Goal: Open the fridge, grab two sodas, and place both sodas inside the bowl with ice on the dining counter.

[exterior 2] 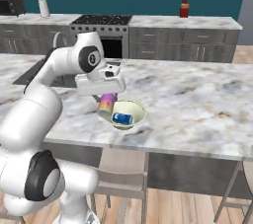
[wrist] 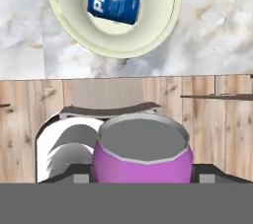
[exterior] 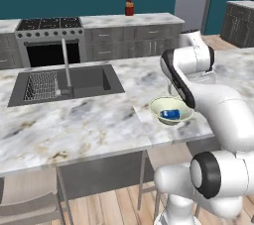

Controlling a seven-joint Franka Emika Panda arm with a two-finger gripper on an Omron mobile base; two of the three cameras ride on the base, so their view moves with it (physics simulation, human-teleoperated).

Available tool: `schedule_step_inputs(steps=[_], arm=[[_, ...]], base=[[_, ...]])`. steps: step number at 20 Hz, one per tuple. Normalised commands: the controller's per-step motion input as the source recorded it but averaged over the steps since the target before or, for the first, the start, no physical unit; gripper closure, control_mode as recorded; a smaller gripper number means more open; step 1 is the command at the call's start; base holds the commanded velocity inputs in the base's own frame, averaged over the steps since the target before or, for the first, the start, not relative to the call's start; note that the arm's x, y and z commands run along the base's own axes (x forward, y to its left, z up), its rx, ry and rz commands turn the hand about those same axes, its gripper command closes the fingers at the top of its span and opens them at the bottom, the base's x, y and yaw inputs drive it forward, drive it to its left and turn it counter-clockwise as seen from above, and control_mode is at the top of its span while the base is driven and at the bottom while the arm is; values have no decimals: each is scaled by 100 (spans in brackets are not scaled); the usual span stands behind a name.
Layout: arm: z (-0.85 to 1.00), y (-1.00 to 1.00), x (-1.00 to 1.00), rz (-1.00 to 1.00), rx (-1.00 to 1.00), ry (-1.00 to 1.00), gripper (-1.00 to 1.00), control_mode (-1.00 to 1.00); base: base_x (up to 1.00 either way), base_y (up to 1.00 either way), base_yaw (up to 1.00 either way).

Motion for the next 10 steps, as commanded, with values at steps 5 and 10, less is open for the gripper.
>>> schedule_step_inputs(steps=[5,10], arm=[[-26,-10,61,2,1,9,100,-100],[-32,0,58,1,0,12,100,-100]], base=[[0,0,0],[0,0,0]])
